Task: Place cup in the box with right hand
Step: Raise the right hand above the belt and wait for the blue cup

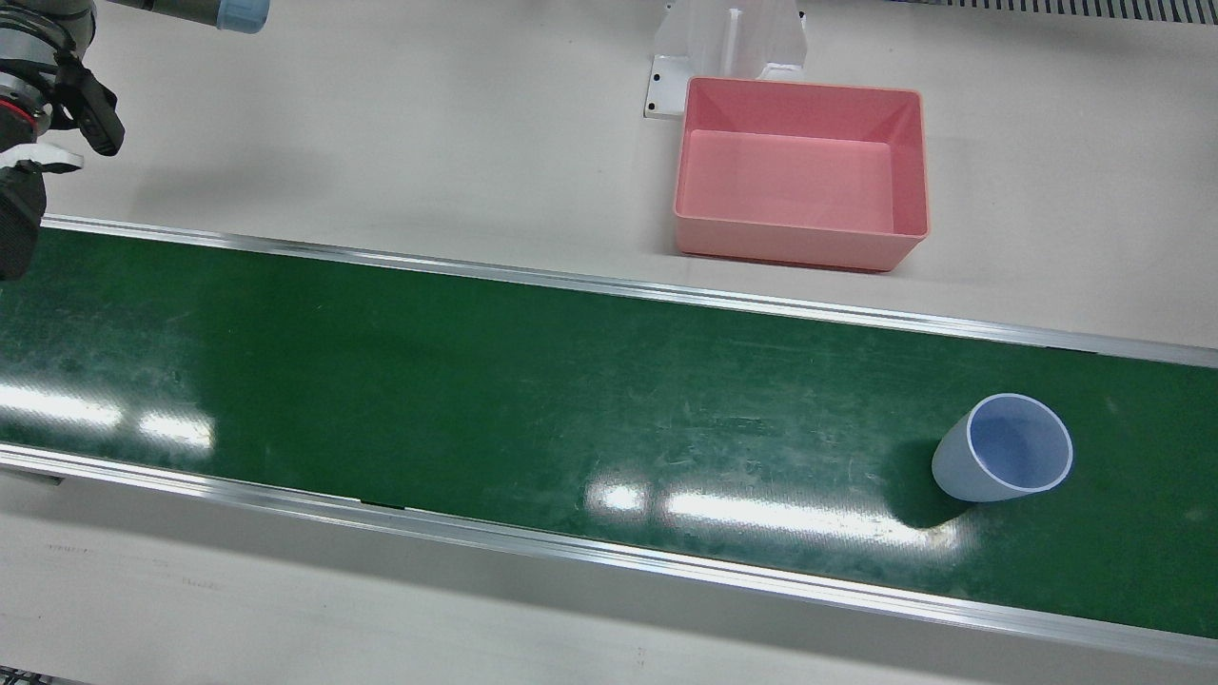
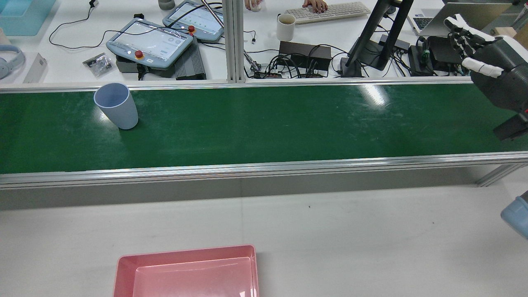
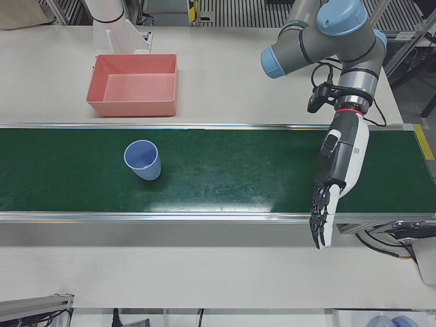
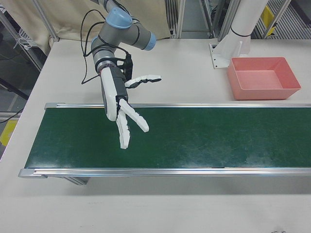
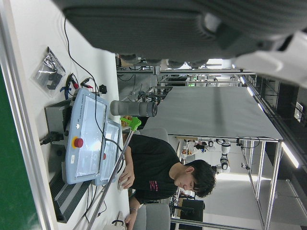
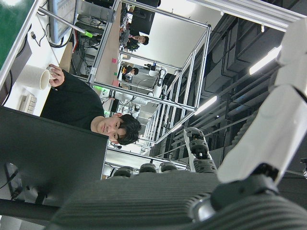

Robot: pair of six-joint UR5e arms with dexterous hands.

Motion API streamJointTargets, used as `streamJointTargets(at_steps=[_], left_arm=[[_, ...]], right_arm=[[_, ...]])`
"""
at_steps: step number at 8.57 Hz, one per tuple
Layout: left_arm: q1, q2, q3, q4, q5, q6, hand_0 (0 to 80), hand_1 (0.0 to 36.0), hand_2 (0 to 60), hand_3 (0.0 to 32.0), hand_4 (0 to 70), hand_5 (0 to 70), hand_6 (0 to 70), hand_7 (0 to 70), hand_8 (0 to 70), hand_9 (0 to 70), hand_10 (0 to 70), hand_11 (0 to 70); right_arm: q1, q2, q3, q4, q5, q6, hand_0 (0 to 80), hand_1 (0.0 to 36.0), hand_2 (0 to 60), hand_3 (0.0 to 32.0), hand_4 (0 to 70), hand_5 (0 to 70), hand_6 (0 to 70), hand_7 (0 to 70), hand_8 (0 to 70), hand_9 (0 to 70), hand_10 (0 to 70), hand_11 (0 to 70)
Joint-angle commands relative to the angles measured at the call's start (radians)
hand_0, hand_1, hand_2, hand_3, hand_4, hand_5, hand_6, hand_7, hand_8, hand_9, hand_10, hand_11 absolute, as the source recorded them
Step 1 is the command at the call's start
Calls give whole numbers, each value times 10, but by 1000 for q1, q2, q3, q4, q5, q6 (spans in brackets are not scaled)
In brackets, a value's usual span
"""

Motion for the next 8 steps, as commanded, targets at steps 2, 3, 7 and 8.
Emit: streamJointTargets(at_steps=[2, 3, 7, 8], left_arm=[[0, 0, 0, 0, 0, 0, 0, 0, 0, 0, 0, 0, 0, 0, 0, 0, 0, 0], [0, 0, 0, 0, 0, 0, 0, 0, 0, 0, 0, 0, 0, 0, 0, 0, 0, 0], [0, 0, 0, 0, 0, 0, 0, 0, 0, 0, 0, 0, 0, 0, 0, 0, 0, 0], [0, 0, 0, 0, 0, 0, 0, 0, 0, 0, 0, 0, 0, 0, 0, 0, 0, 0]], right_arm=[[-7, 5, -7, 0, 3, -7, 389, 120, 167, 0, 0, 19, 4, 0, 0, 0, 0, 0], [-10, 6, -9, 0, 1, -10, 388, 119, 168, 0, 0, 19, 5, 0, 0, 0, 0, 0], [-13, 38, -38, 0, 1, -10, 387, 118, 168, 0, 0, 18, 5, 0, 0, 0, 0, 0], [-14, 38, -38, 0, 1, -11, 387, 118, 167, 0, 0, 18, 5, 0, 0, 0, 0, 0]])
